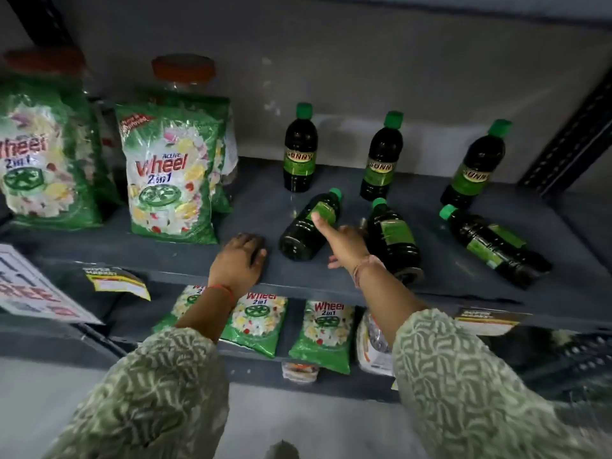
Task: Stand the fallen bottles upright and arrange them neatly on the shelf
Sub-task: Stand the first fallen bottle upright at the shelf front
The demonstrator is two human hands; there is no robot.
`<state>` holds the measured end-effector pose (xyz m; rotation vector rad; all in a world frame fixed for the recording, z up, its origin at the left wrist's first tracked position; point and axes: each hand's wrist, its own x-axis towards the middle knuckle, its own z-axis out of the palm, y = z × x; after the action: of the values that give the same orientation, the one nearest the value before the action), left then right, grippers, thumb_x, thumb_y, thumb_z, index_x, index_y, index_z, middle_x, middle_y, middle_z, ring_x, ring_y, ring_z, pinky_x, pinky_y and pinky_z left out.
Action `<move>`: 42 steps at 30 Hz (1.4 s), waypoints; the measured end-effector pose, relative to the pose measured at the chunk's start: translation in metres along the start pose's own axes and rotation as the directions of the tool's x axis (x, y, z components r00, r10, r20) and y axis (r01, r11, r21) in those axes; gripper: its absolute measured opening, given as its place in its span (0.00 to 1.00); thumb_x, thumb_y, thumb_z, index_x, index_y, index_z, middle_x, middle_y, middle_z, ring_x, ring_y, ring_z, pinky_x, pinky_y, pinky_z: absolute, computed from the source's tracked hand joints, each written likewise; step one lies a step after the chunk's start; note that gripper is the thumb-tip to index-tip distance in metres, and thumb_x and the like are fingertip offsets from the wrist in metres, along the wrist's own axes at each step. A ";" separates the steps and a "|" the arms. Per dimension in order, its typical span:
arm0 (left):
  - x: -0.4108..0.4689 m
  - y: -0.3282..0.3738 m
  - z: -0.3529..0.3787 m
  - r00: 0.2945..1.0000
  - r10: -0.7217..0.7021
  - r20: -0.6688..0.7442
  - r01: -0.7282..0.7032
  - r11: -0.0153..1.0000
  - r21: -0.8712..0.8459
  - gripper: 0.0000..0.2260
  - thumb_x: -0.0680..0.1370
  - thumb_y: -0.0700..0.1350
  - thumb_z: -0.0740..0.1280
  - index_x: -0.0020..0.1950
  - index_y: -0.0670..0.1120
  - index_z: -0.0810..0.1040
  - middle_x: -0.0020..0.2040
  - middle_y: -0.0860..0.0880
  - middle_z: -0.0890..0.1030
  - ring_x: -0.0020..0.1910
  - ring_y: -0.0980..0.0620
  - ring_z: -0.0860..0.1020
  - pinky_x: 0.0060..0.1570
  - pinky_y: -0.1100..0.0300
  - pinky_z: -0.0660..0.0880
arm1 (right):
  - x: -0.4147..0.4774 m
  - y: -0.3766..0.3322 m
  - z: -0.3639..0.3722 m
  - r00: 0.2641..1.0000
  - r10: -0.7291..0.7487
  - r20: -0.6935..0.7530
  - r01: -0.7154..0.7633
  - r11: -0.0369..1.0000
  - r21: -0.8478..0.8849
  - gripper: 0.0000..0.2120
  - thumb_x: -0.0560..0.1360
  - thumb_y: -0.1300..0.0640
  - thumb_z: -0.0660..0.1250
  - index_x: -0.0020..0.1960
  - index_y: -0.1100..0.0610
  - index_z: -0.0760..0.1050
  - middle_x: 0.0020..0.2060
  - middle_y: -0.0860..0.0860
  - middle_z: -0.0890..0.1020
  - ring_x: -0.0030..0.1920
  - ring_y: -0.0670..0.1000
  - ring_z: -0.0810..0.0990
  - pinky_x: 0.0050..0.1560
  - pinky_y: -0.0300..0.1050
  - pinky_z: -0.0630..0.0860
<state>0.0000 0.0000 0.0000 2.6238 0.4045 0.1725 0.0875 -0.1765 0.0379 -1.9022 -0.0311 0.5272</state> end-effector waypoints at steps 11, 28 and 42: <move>0.013 -0.014 0.011 0.993 0.055 0.102 -0.067 0.991 0.116 0.25 0.79 0.53 0.53 0.73 0.43 0.56 0.77 0.45 0.56 0.76 0.45 0.52 0.75 0.52 0.49 | 0.043 -0.010 0.043 0.959 0.092 -0.268 -0.020 0.965 0.261 0.24 0.61 0.46 0.75 0.50 0.59 0.74 0.42 0.51 0.80 0.44 0.53 0.80 0.46 0.46 0.76; 0.022 -0.006 0.020 0.988 0.097 0.117 -0.109 0.989 0.096 0.23 0.80 0.47 0.51 0.74 0.40 0.54 0.77 0.42 0.56 0.76 0.46 0.52 0.76 0.54 0.47 | 0.033 0.022 0.026 0.789 -0.500 -0.357 0.488 0.863 -0.130 0.36 0.59 0.53 0.75 0.64 0.58 0.67 0.56 0.52 0.73 0.57 0.46 0.72 0.61 0.43 0.72; 0.020 -0.005 0.018 0.989 0.091 0.119 -0.106 0.987 0.120 0.23 0.80 0.48 0.51 0.74 0.41 0.53 0.77 0.43 0.56 0.76 0.47 0.52 0.75 0.55 0.47 | 0.033 0.031 0.035 0.826 -0.454 -0.334 0.388 0.888 -0.247 0.53 0.57 0.48 0.78 0.73 0.57 0.52 0.67 0.58 0.65 0.68 0.56 0.62 0.69 0.51 0.60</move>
<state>0.0215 0.0029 -0.0171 2.7638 0.2541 0.0306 0.0977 -0.1494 -0.0117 -2.0536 -0.2448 -0.1631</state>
